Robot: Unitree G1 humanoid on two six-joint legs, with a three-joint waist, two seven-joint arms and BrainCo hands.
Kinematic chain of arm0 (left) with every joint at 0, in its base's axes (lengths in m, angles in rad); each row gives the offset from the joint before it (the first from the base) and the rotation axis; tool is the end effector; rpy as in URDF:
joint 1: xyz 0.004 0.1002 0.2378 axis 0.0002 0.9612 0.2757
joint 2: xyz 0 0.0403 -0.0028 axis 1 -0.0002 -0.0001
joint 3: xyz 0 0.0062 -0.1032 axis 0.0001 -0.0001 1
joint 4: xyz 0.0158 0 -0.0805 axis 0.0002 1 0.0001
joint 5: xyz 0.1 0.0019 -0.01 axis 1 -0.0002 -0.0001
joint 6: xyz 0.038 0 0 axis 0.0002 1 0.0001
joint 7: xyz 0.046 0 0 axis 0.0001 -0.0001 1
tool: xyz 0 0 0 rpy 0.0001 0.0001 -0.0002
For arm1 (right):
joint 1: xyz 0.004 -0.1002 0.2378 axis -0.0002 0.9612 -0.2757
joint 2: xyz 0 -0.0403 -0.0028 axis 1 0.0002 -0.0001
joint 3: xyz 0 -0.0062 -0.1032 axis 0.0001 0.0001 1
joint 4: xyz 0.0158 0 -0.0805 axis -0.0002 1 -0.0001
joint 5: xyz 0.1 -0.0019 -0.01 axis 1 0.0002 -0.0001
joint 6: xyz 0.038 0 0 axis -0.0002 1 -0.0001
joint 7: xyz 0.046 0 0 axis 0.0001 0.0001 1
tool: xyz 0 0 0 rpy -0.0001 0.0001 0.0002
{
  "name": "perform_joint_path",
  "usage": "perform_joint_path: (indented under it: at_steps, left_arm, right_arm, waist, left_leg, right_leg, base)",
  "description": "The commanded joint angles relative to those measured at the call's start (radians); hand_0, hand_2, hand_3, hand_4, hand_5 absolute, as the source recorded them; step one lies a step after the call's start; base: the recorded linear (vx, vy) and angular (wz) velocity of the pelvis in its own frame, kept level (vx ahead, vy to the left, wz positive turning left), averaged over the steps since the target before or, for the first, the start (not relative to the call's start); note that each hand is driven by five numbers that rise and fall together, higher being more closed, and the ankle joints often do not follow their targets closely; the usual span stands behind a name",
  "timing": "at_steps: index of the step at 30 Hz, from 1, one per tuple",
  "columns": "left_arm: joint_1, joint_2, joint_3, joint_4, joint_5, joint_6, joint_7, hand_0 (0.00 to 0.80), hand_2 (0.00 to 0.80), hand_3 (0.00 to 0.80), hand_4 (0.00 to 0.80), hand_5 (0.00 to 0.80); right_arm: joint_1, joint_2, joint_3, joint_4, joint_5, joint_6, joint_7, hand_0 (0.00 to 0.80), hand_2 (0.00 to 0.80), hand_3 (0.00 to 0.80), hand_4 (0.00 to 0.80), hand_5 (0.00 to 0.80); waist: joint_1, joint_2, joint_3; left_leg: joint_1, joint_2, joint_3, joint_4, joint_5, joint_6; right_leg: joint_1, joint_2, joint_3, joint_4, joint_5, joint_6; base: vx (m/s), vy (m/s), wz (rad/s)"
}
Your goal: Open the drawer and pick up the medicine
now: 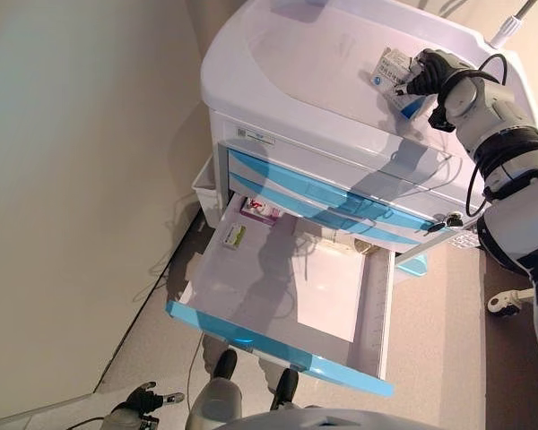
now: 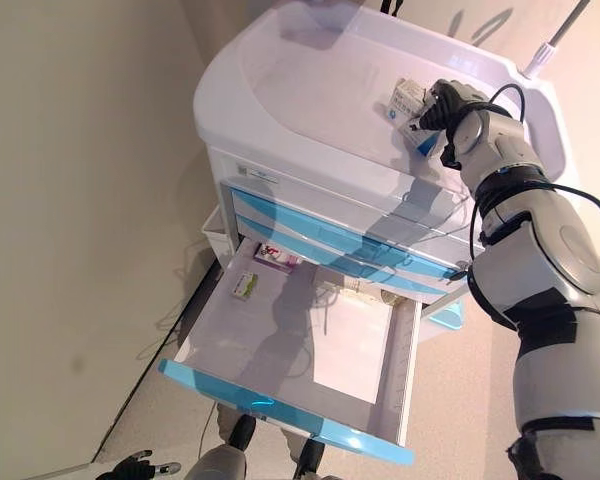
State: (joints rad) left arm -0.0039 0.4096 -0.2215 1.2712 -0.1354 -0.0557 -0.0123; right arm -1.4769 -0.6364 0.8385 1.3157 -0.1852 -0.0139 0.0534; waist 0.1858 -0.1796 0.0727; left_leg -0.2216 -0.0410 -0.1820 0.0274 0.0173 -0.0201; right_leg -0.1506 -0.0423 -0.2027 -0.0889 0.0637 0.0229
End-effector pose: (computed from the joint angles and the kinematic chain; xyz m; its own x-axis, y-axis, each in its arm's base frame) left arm 0.0674 0.2795 -0.0986 0.3430 0.2984 -0.8907 0.0960 0.9321 0.3492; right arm 0.3720 -0.2294 0.2773 0.9915 -0.1096 0.0701 0.0933 0.2238 -0.9701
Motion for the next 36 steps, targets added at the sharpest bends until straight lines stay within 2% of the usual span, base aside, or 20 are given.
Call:
perform_joint_path:
  at_steps: [1, 7, 17, 25, 27, 31, 33, 36]
  left_arm:
    - [-0.032, 0.003, -0.01, 0.007, -0.007, -0.008, 0.016, 0.0, 0.0, 0.0, 0.0, 0.0]
    - [-0.024, 0.0, 0.001, 0.018, -0.008, -0.008, 0.022, 0.0, 0.0, 0.0, 0.0, 0.0]
    - [-0.016, 0.002, 0.001, 0.017, 0.001, -0.019, 0.033, 0.0, 0.0, 0.0, 0.0, 0.0]
    - [-0.006, 0.001, 0.014, 0.026, 0.018, -0.023, 0.038, 0.0, 0.0, 0.0, 0.0, 0.0]
    - [-0.002, 0.0, 0.016, 0.031, 0.023, -0.021, 0.038, 0.0, 0.0, 0.0, 0.0, 0.0]
    - [0.027, -0.021, 0.029, 0.041, 0.047, -0.018, 0.037, 0.0, 0.0, 0.0, 0.0, 0.0]
    - [0.029, -0.018, 0.028, 0.041, 0.047, -0.018, 0.037, 0.0, 0.0, 0.0, 0.0, 0.0]
    - [0.051, -0.038, 0.052, 0.041, 0.05, -0.014, 0.042, 0.0, 0.0, 0.0, 0.0, 0.0]
  right_arm:
    - [0.01, 0.004, 0.031, 0.029, -0.017, 0.004, -0.008, 0.0, 0.0, 0.0, 0.0, 0.0]
    - [-0.025, -0.006, 0.01, -0.016, 0.039, -0.007, -0.038, 0.0, 0.0, 0.0, 0.0, 0.0]
    - [-0.082, -0.108, -0.035, -0.111, 0.164, -0.039, -0.132, 0.0, 0.0, 0.0, 0.0, 0.0]
    - [-0.048, -0.203, -0.136, -0.237, 0.309, -0.078, -0.192, 0.0, 0.0, 0.0, 0.0, 0.0]
    - [-0.034, -0.221, -0.168, -0.264, 0.351, -0.087, -0.2, 0.0, 0.0, 0.0, 0.0, 0.0]
    - [0.102, -0.28, -0.33, -0.424, 0.515, -0.142, -0.221, 0.0, 0.0, 0.0, 0.0, 0.0]
    - [0.11, -0.281, -0.337, -0.428, 0.514, -0.141, -0.221, 0.0, 0.0, 0.0, 0.0, 0.0]
    - [0.277, -0.279, -0.527, -0.576, 0.606, -0.194, -0.279, 0.0, 0.0, 0.0, 0.0, 0.0]
  waist:
    - [0.032, -0.001, 0.034]
    - [0.022, 0.0, 0.031]
    - [-0.005, -0.005, 0.02]
    - [-0.028, 0.0, -0.007]
    - [-0.034, 0.004, -0.013]
    - [-0.069, 0.035, -0.033]
    - [-0.066, 0.032, -0.032]
    - [-0.091, 0.063, -0.042]
  left_leg:
    - [-0.01, -0.047, 0.028, -0.091, 0.082, 0.045]
    - [-0.007, -0.046, 0.033, -0.091, 0.079, 0.047]
    - [0.009, -0.043, 0.054, -0.09, 0.07, 0.05]
    - [0.042, -0.041, 0.077, -0.092, 0.054, 0.051]
    - [0.051, -0.042, 0.082, -0.092, 0.052, 0.052]
    - [0.104, -0.037, 0.127, -0.088, 0.027, 0.057]
    - [0.106, -0.037, 0.129, -0.088, 0.026, 0.057]
    - [0.142, -0.037, 0.17, -0.085, 0.007, 0.063]
  right_leg:
    - [-0.03, -0.019, -0.014, 0.115, -0.001, 0.054]
    - [-0.032, -0.017, -0.008, 0.118, -0.001, 0.054]
    - [-0.027, -0.015, 0.01, 0.124, -0.002, 0.056]
    - [-0.007, -0.012, 0.027, 0.123, -0.008, 0.058]
    - [-0.002, -0.011, 0.031, 0.124, -0.01, 0.058]
    - [0.03, -0.013, 0.073, 0.132, -0.02, 0.06]
    - [0.031, -0.013, 0.074, 0.132, -0.02, 0.06]
    - [0.046, -0.011, 0.114, 0.136, -0.025, 0.064]
  base:
    - [0.0, 0.0, 0.0]
    - [0.0, 0.0, 0.0]
    - [-0.001, 0.001, 0.0]
    - [0.012, 0.006, -0.07]
    - [0.029, 0.019, -0.16]
    - [0.045, 0.048, -0.21]
    - [0.022, 0.033, -0.32]
    - [0.021, 0.052, -0.34]
